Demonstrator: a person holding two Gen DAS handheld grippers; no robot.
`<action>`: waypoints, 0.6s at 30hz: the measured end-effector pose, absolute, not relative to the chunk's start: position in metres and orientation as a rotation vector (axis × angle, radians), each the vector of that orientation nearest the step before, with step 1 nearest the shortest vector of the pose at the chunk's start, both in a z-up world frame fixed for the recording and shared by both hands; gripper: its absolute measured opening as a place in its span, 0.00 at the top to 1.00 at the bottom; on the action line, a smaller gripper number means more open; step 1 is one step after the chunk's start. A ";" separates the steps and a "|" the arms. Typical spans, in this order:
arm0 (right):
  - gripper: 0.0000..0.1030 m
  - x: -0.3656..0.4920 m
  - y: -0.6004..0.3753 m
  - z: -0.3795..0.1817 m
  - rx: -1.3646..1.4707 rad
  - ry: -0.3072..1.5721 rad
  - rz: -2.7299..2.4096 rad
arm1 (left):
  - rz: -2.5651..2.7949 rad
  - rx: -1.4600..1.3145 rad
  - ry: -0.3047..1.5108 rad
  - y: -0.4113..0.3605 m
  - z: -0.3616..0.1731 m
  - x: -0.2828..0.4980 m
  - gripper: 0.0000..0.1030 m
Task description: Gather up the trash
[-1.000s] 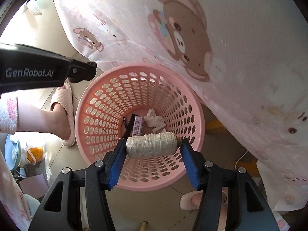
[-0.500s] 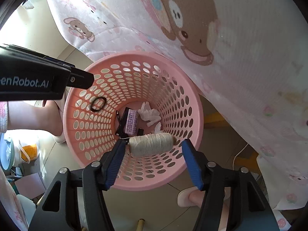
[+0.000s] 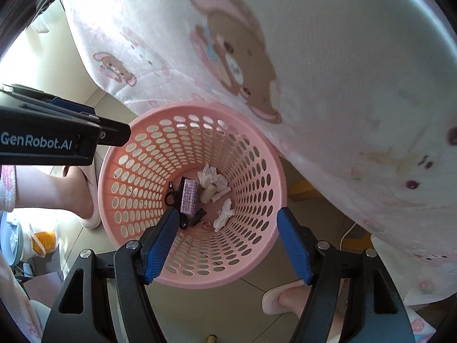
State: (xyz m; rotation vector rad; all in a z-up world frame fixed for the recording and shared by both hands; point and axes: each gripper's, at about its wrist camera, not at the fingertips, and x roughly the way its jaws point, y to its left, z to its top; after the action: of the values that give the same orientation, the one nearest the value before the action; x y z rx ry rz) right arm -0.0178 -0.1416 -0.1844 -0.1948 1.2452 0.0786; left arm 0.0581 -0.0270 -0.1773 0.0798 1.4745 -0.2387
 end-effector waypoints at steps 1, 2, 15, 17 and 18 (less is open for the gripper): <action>0.29 -0.019 -0.144 -0.176 -0.167 1.223 0.075 | -0.240 0.064 1.452 -0.026 -0.169 0.058 0.49; 0.29 -0.020 -0.146 -0.165 -0.134 1.202 0.080 | -0.243 0.046 1.426 -0.024 -0.159 0.058 0.49; 0.26 -0.037 -0.189 -0.055 0.137 0.937 0.022 | -0.229 0.094 0.940 -0.019 -0.037 0.040 0.37; 0.25 -0.041 -0.191 -0.043 0.140 0.895 0.003 | -0.228 0.107 0.886 -0.020 -0.026 0.036 0.30; 0.24 -0.042 -0.193 -0.037 0.124 0.872 -0.021 | -0.226 0.109 0.864 -0.020 -0.021 0.034 0.26</action>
State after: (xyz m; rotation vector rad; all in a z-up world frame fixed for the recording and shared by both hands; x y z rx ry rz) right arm -0.0424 -0.1932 -0.0371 0.1241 0.8721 -0.0209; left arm 0.0336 -0.0203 -0.0212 0.1086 0.8638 -0.2262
